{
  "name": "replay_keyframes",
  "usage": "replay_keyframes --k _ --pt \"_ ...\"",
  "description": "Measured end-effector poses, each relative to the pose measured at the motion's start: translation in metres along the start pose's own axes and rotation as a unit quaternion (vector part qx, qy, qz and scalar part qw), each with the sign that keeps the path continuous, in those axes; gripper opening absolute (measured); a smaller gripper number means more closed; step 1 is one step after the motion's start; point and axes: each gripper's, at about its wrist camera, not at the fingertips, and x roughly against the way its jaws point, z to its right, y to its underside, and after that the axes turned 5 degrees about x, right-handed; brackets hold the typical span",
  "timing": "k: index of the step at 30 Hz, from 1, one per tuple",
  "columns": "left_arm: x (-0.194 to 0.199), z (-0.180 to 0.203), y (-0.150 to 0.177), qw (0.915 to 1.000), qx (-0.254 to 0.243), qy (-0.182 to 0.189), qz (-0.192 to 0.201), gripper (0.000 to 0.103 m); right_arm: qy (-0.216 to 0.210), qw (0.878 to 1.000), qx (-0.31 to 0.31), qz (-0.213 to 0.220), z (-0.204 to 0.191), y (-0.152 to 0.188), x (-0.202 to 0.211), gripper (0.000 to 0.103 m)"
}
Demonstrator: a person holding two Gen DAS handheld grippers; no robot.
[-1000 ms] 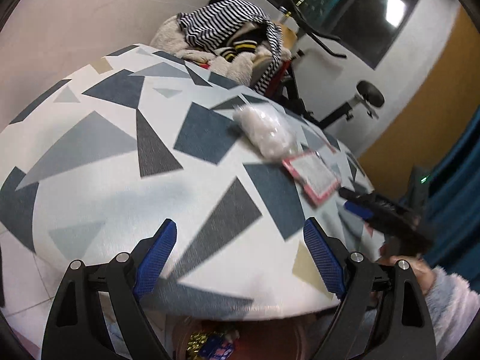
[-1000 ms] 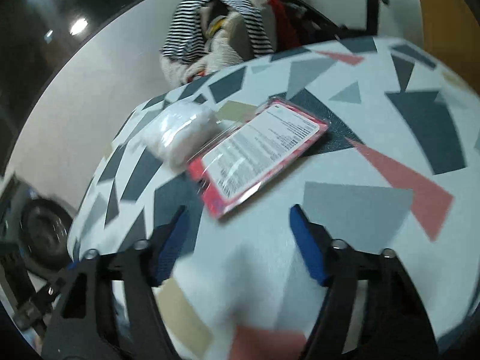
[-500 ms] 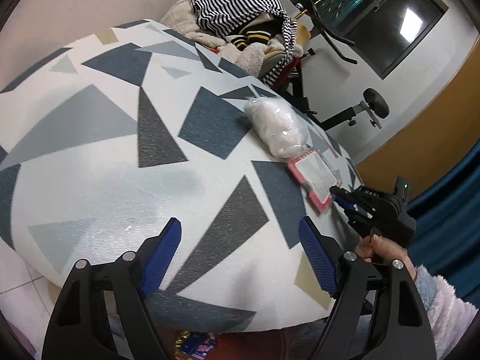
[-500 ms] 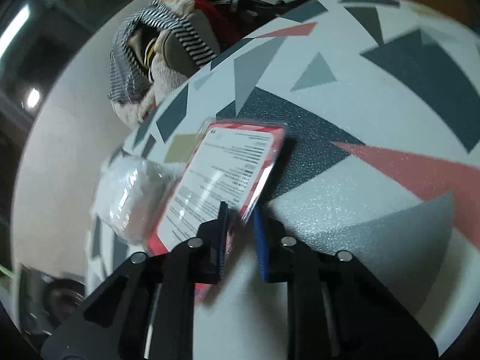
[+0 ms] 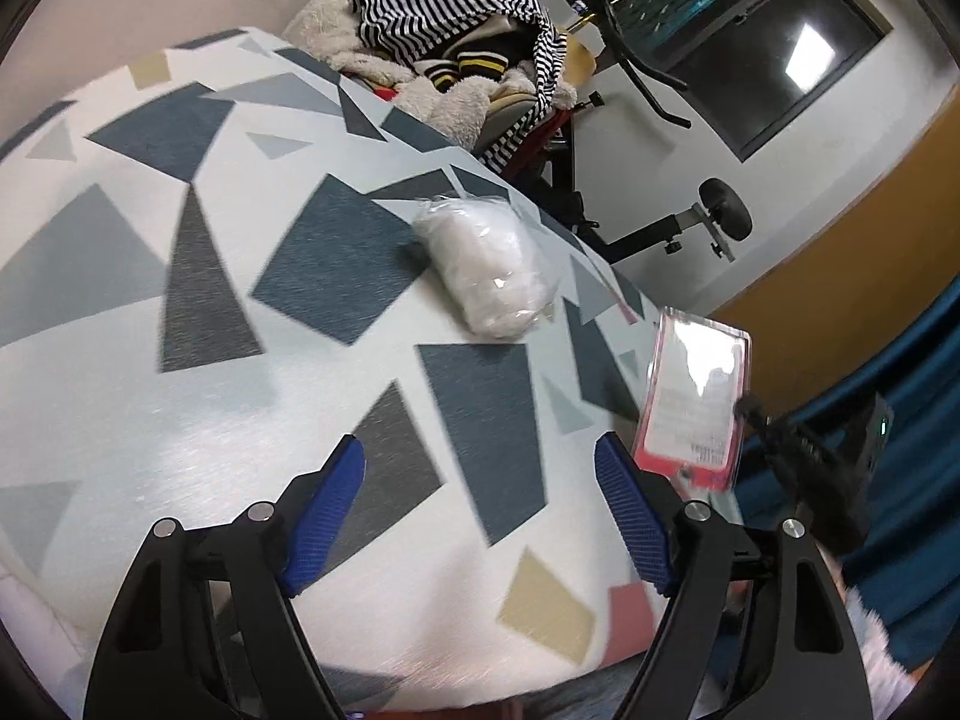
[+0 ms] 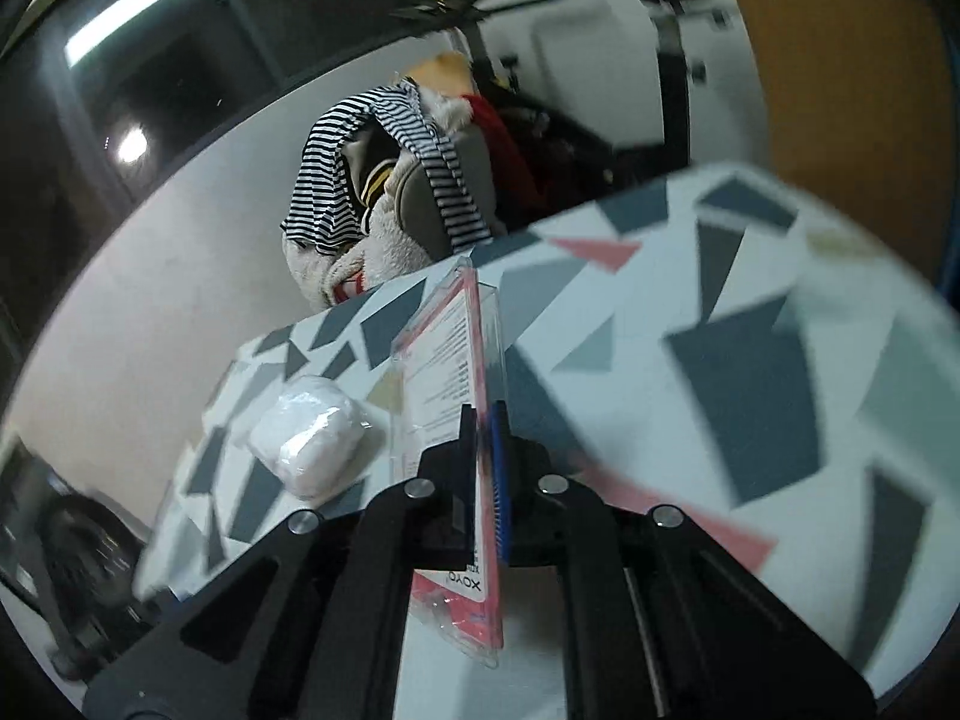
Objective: Collect trash
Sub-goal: 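Grasp the red blister card with the right gripper while the left gripper grasps the white tissue bag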
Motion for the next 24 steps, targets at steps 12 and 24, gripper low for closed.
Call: replay_keyframes --k 12,24 --pt "-0.065 0.024 -0.078 0.9944 0.052 -0.062 0.067 0.07 0.01 0.999 0.031 -0.001 -0.003 -0.002 0.015 0.009" --pt "-0.114 0.022 -0.104 0.9963 0.052 -0.059 0.034 0.02 0.012 0.999 0.035 0.015 -0.003 0.002 0.028 0.009"
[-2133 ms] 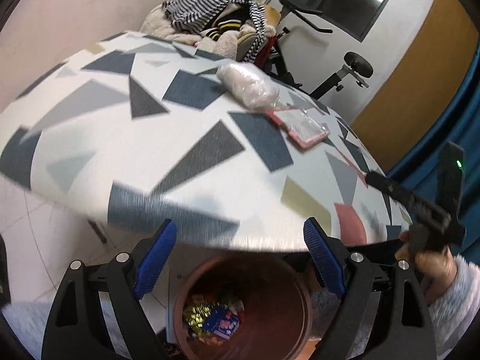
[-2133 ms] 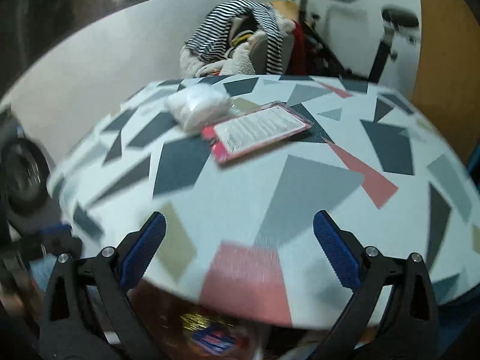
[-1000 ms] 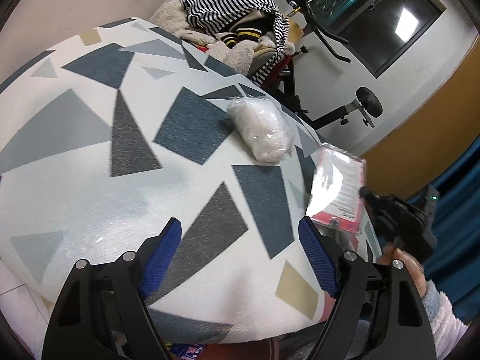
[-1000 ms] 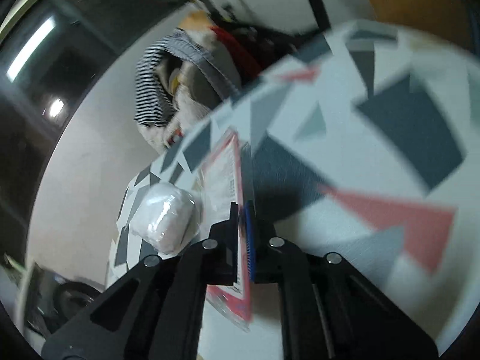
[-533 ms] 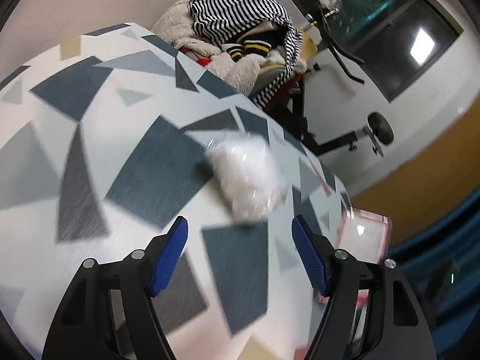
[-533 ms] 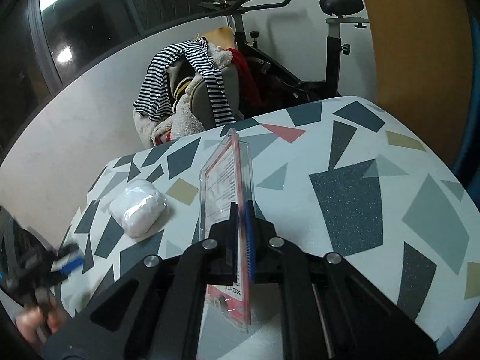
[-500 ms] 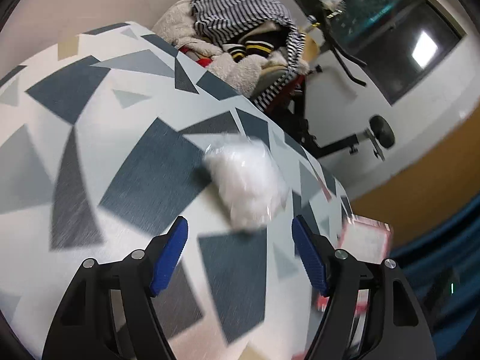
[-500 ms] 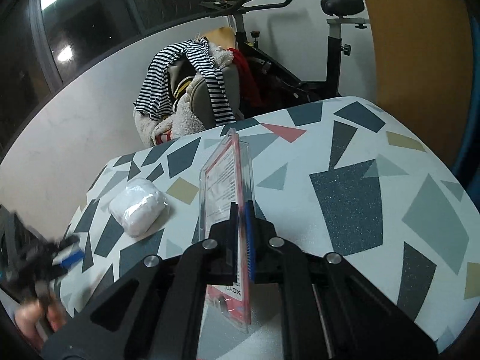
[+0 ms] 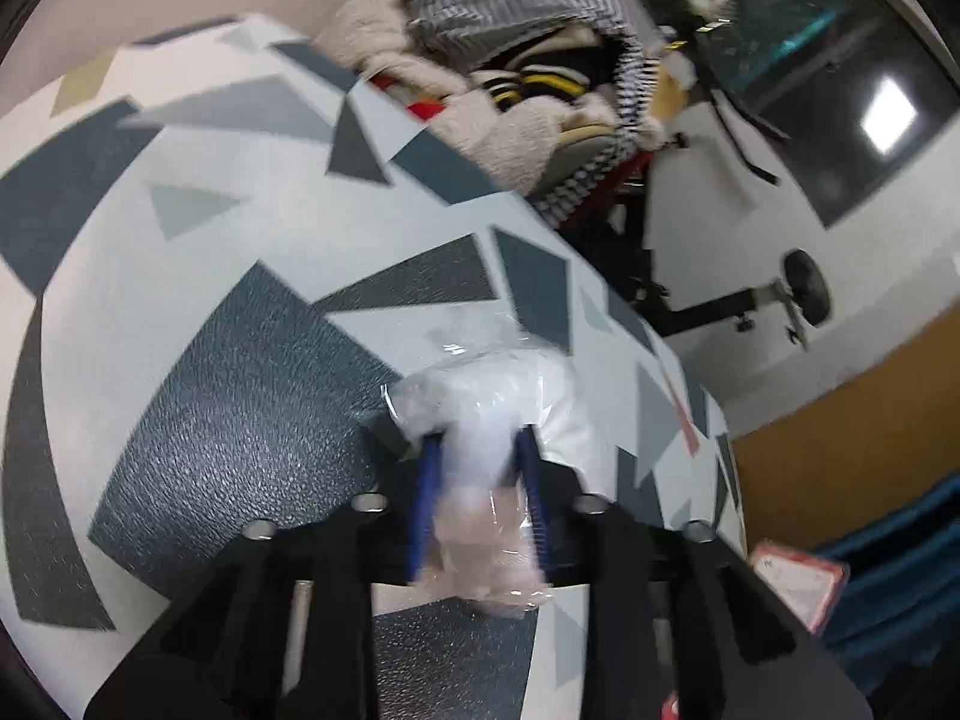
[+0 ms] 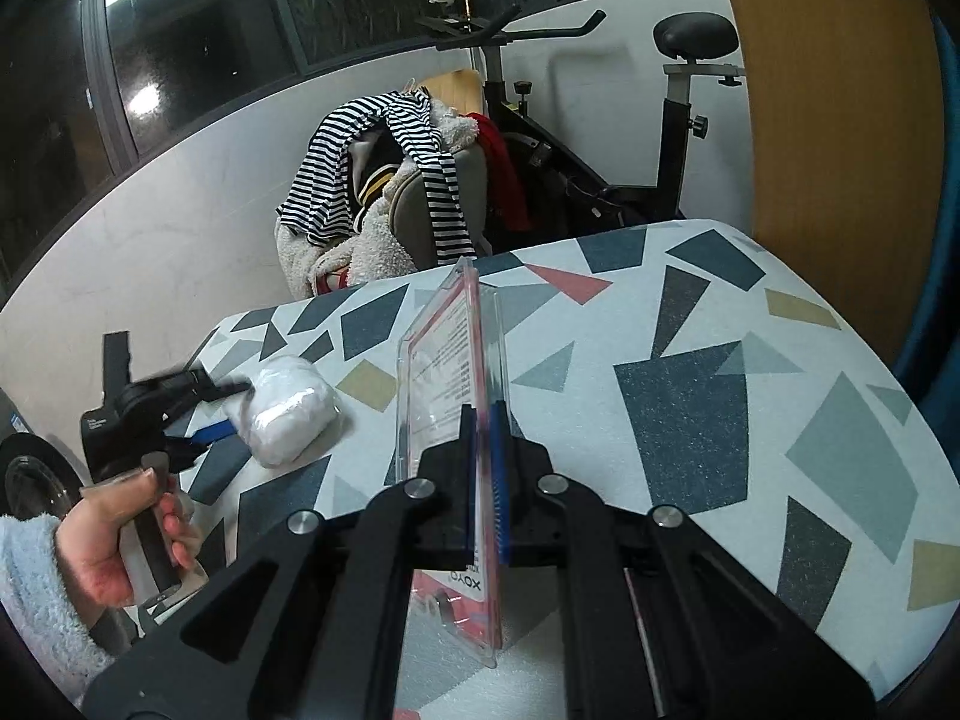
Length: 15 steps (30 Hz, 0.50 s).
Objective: Collect trash
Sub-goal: 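Grasp the red blister card with the right gripper while the left gripper grasps the white tissue bag, then carry the blister card and tissue bag over the brown bin with both grippers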
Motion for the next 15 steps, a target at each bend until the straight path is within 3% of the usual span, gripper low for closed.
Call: replay_keyframes --k 6,15 --pt "0.043 0.007 0.015 0.9946 -0.102 0.019 -0.002 0.017 -0.01 1.0 0.0 0.004 -0.005 0.003 0.007 0.009" --pt "0.144 0.009 0.076 0.9764 -0.215 0.016 0.015 0.017 -0.028 0.999 0.013 0.01 -0.031 0.022 0.035 0.009"
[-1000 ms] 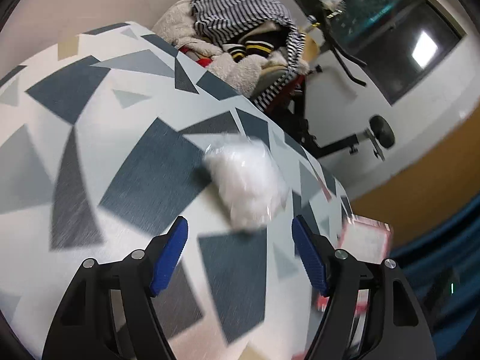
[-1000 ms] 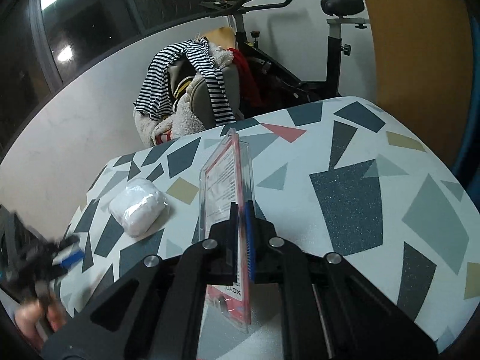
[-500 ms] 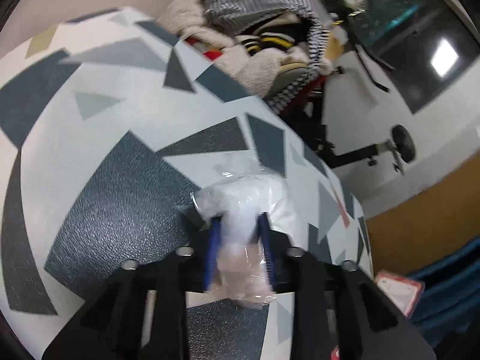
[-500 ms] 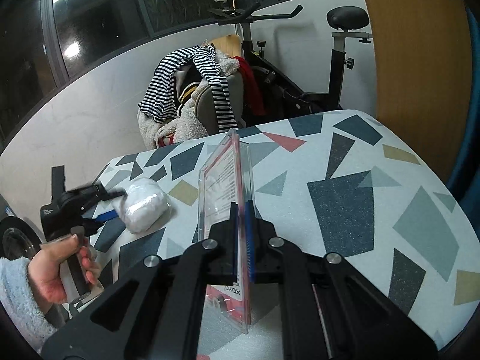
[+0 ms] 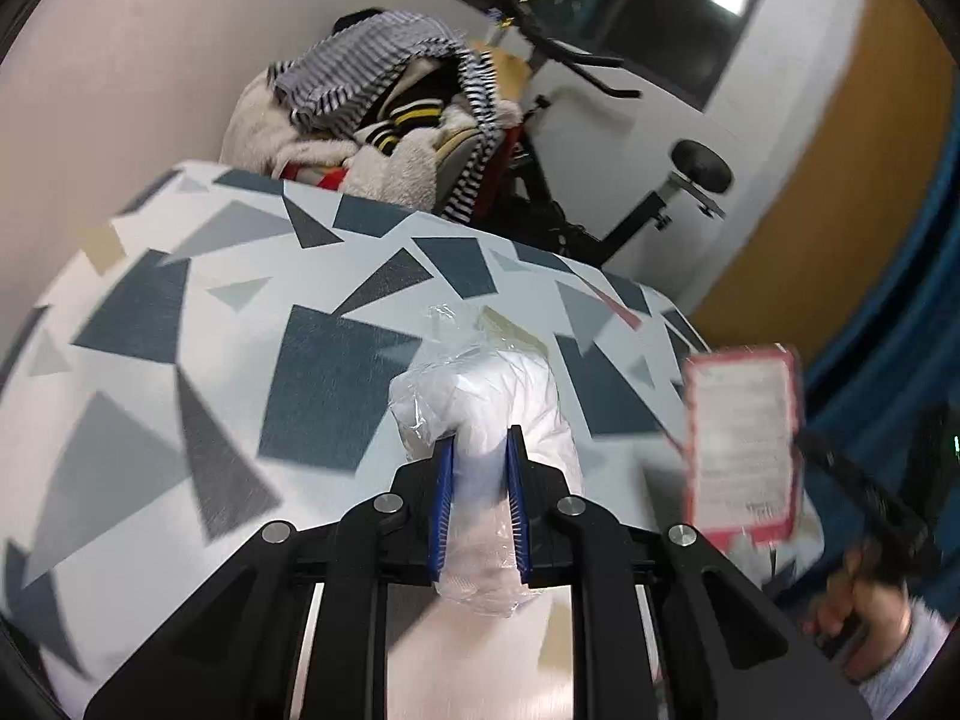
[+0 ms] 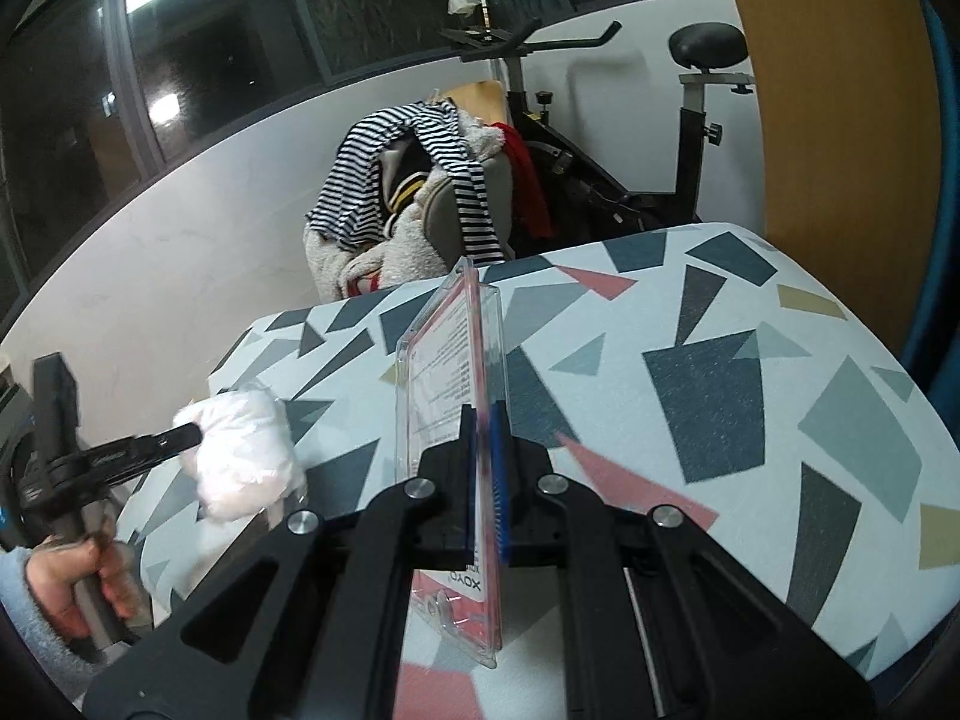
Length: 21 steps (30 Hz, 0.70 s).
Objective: Collect trash
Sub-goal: 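Carry the blister card and tissue bag over the brown bin with both grippers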
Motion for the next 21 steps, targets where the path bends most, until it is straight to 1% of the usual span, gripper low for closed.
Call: replay_keyframes --k 4,10,17,20,21 --pt "0.042 0.011 0.03 0.9996 -0.027 0.004 0.008 0.017 -0.014 1.0 0.009 -0.003 -0.018 0.014 0.015 0.009" --pt "0.088 0.015 0.067 0.9994 -0.03 0.005 0.018 0.017 -0.038 0.999 0.019 -0.011 -0.045 0.04 0.04 0.009" --pt "0.119 0.016 0.104 0.999 -0.038 0.005 0.024 0.017 -0.058 0.997 0.027 -0.035 -0.07 0.078 0.062 0.009" --pt "0.127 0.018 0.116 0.9986 -0.048 0.005 0.024 0.017 -0.062 0.996 0.043 -0.048 -0.08 0.096 0.067 0.009" --pt "0.131 0.018 0.121 0.9984 -0.051 0.007 0.024 0.017 -0.06 0.995 0.058 -0.053 -0.085 0.104 0.069 0.009"
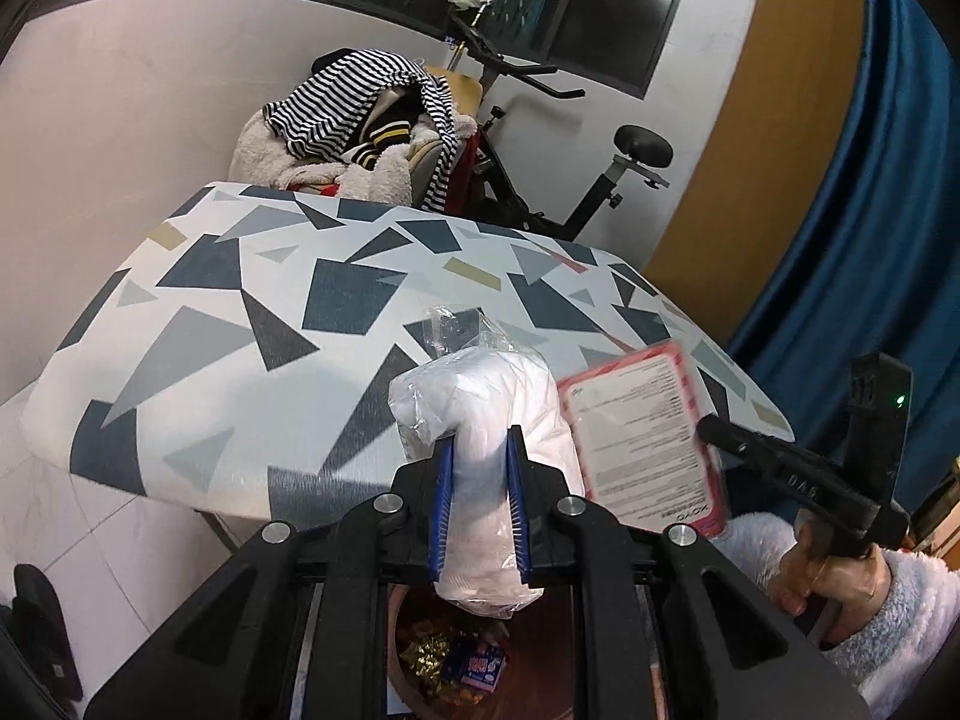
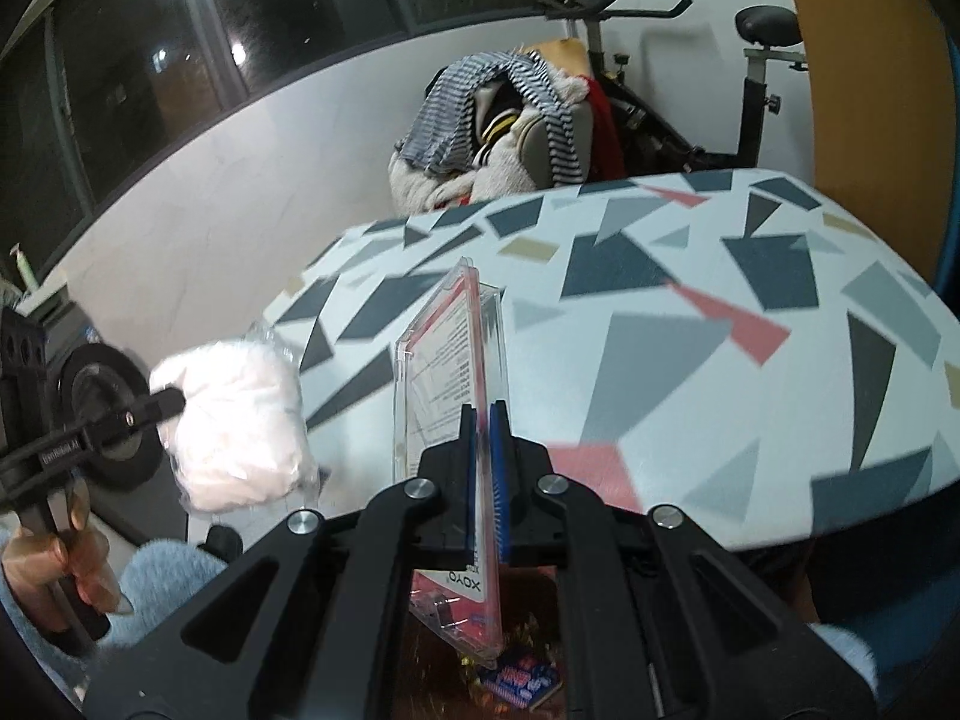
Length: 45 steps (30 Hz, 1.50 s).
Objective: Collect trash
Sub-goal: 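Carry the blister card and tissue bag over the brown bin with both grippers, then open both grippers to drop the blister card and tissue bag into the bin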
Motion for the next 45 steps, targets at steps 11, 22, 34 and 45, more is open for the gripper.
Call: replay_keyframes --k 11,22,34,45 --pt "0.012 -0.002 0.033 1.0 0.001 0.0 -0.01 0.017 -0.024 0.997 0.046 -0.062 -0.023 0.052 -0.012 0.009" --pt "0.002 -0.006 0.049 0.9996 0.003 -0.009 -0.028 0.017 -0.033 0.987 0.034 -0.155 -0.023 0.081 -0.055 0.009" --pt "-0.005 0.007 0.066 0.9984 -0.039 -0.012 -0.04 0.017 -0.005 0.976 0.019 -0.215 -0.019 0.097 -0.088 0.011" --pt "-0.02 0.011 0.078 0.9965 -0.049 -0.007 -0.066 0.017 0.004 0.995 0.024 -0.101 -0.015 0.082 -0.042 0.081"
